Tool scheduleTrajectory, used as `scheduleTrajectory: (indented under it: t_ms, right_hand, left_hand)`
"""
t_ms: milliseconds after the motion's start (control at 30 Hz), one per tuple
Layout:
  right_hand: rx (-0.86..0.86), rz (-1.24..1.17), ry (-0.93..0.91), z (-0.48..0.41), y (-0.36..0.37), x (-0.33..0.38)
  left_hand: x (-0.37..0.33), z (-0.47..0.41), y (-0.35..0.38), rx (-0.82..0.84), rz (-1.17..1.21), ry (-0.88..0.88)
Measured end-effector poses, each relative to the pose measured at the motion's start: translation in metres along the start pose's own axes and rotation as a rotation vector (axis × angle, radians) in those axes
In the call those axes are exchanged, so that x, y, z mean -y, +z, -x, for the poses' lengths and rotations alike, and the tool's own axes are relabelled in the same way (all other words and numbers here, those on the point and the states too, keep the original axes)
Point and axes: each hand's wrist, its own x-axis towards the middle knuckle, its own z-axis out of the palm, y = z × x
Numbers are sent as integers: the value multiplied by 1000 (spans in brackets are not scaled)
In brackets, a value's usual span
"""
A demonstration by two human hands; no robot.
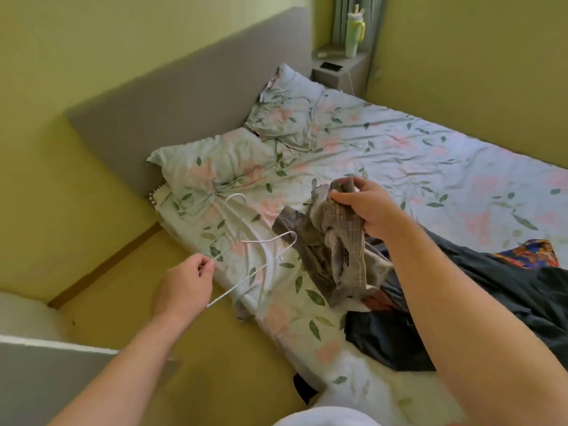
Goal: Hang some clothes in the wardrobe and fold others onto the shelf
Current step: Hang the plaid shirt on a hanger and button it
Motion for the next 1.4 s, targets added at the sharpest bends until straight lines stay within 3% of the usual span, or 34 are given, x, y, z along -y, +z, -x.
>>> scheduleTrajectory:
  t_ms: [167,333,467,667,900,1000,1067,1267,1400]
  right_hand:
    - [188,93,-207,33,70,65]
    - [387,-30,-290,72,134,117]
    - [635,-105,-320,105,179,153]
    - [1059,-19,-348,151,237,194]
    - [1195,199,-375,176,310,191]
    - [1235,220,-361,184,336,172]
    - [1237,235,-364,188,349,158]
    - [1217,201,-273,185,364,106]
    - [1356,514,-297,196,388,27]
  left_hand:
    - [31,10,-64,-177,-123,-10]
    - [57,22,-123,-283,-124,-159]
    - [75,35,-157,-301,92,-239]
    - [70,54,-199,-379,328,-90]
    - [56,90,-239,-130,977,49]
    - [57,105,-242,-83,1075,153]
    - [62,111,-240,-157,1017,113]
    - [93,128,-236,-614,840,-117]
    - [103,151,-245,-827,797,-166]
